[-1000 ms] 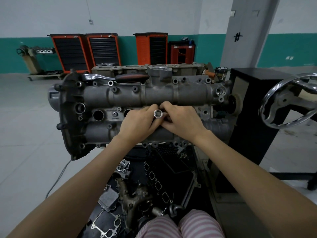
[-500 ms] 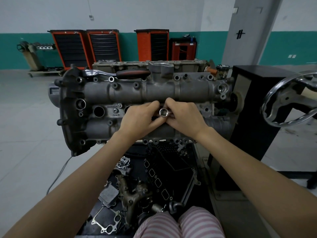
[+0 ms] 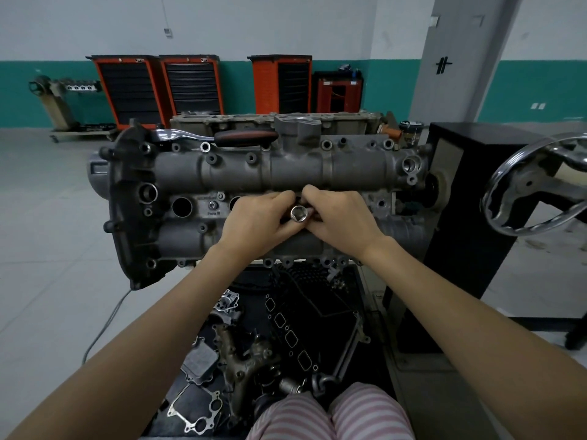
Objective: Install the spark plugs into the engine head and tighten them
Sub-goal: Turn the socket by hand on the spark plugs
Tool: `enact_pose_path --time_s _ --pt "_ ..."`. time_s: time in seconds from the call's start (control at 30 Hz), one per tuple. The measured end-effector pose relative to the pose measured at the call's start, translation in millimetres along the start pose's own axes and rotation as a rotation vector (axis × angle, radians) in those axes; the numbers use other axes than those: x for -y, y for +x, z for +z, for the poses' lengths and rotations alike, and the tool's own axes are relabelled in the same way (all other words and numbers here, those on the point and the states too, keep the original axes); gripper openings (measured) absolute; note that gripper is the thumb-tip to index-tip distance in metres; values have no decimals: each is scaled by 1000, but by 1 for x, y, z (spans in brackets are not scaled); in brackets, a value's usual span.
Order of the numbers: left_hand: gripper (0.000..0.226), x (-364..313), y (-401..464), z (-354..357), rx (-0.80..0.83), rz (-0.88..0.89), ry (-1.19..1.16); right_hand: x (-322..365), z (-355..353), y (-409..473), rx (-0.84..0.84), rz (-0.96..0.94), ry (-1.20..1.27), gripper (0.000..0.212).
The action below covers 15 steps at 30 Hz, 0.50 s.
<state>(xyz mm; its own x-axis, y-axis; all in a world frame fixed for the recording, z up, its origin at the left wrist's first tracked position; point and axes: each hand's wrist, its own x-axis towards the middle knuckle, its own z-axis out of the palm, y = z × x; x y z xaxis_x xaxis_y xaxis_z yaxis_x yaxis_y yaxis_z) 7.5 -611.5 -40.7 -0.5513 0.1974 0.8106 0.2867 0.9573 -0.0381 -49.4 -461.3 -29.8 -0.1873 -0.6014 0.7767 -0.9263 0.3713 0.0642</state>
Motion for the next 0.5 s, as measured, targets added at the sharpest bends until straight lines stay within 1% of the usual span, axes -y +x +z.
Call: enact_pose_path --time_s 0.07,0.17,0.27,0.4,0.5 --pt "41 0 0 0 -21 13 15 0 1 0 -10 15 7 15" --pt "34 -2 0 -2 -22 22 -9 2 2 1 8 52 20 18" --pt "31 -5 -1 -4 1 4 -40 -1 3 1 46 42 3 24" --pt "30 -4 -1 -5 4 8 -57 -1 1 2 41 0 6 12" --pt "36 -1 0 -2 4 7 1 0 1 1 27 18 7 15"
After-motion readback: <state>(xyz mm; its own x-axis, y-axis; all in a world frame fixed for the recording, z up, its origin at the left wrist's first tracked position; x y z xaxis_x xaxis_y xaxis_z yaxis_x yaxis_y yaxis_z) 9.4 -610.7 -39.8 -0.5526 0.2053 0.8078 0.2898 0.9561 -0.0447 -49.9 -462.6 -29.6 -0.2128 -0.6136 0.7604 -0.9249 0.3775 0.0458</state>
